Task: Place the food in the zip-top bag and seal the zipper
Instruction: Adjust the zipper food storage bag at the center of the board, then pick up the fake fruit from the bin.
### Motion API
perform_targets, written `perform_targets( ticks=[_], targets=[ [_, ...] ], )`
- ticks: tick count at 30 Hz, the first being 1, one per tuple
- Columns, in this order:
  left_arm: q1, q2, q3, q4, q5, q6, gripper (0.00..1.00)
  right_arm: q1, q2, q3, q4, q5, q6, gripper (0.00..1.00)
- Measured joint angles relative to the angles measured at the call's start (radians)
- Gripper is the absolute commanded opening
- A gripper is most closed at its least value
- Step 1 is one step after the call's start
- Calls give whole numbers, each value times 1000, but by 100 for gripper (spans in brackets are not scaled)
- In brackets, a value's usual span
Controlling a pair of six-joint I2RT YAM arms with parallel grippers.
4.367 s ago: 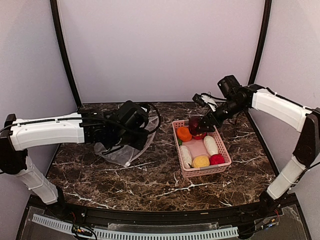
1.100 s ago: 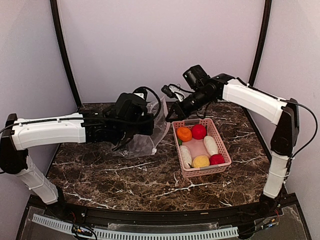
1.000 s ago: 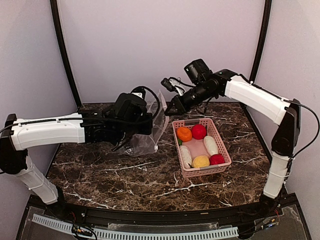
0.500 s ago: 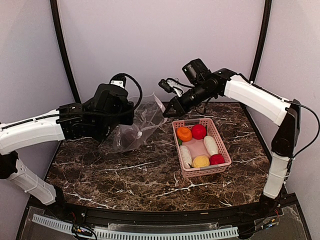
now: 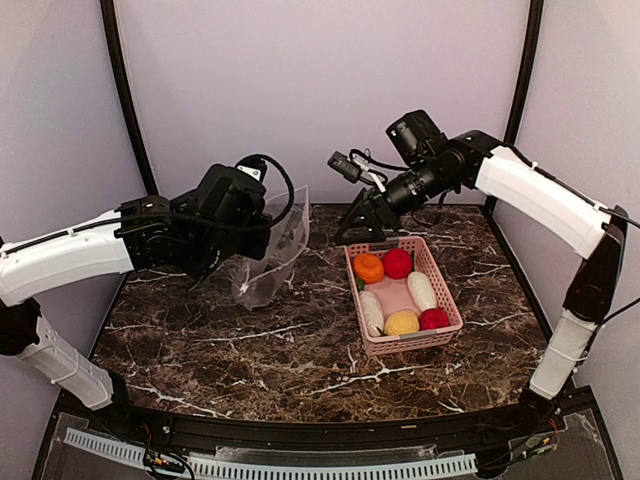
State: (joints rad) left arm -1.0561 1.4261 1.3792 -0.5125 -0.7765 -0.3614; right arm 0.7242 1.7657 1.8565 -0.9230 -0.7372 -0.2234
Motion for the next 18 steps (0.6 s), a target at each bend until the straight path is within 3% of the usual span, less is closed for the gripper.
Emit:
perform_targets(
  ticks=[8,14,18],
  targets=[
    [59,-124,40,-161,-3,80,1,-147,-225,-225,-3,42,-126,78],
    [84,-225,165,-338,-77,151,1,-226,-211,-357,13,127,-167,76],
    [86,-251,206,-415,-37,159,1,-239,-202,-442,14,156,-212,76]
  ],
)
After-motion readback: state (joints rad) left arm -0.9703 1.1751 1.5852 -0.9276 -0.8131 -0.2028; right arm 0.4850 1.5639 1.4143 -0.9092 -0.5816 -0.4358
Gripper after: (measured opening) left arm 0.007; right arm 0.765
